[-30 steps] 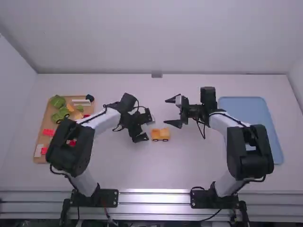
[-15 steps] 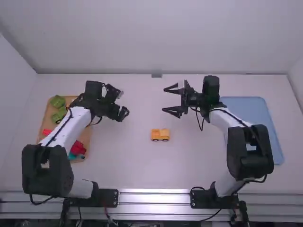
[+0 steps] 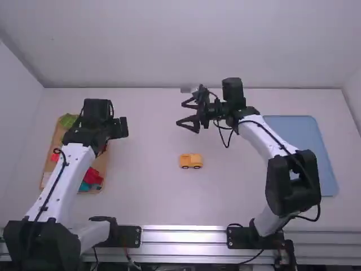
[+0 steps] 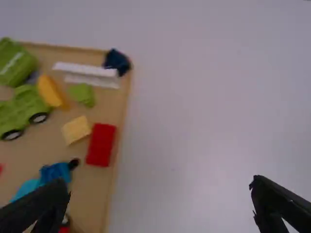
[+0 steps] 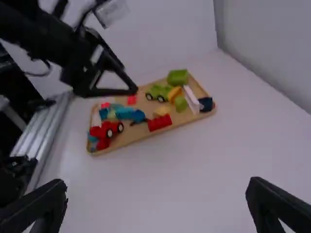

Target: Assemble lego blocks to make yellow taxi

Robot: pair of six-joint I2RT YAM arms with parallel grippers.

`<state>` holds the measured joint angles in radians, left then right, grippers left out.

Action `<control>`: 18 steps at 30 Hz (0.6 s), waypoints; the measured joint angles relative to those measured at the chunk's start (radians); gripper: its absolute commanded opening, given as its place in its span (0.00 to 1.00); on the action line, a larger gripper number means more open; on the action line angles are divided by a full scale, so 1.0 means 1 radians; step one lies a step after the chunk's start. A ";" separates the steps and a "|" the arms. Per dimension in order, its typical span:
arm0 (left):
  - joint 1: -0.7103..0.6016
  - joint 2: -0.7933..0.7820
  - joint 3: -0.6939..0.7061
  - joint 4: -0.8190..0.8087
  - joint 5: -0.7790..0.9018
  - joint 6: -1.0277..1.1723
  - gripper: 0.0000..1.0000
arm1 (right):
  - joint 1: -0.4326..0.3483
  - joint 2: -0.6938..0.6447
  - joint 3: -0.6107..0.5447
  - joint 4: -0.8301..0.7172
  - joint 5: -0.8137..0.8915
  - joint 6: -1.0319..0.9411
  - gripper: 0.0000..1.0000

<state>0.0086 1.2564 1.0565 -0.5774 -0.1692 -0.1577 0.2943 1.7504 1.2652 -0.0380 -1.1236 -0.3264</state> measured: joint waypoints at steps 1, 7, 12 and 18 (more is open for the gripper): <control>0.000 -0.005 0.000 -0.015 -0.037 -0.025 0.99 | 0.025 0.000 0.052 -0.092 0.044 -0.044 0.99; 0.000 -0.010 0.000 -0.108 -0.132 -0.121 0.99 | 0.089 0.000 0.179 -0.219 0.163 -0.173 0.99; 0.021 -0.011 0.000 -0.197 -0.273 -0.288 0.99 | 0.095 0.000 0.185 -0.227 0.233 -0.206 0.99; 0.216 -0.013 0.000 -0.229 -0.259 -0.340 0.99 | 0.094 0.000 0.185 -0.204 0.256 -0.212 0.99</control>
<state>0.2245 1.2434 1.0565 -0.8062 -0.4278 -0.4976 0.3882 1.7500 1.4498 -0.2424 -0.8673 -0.5385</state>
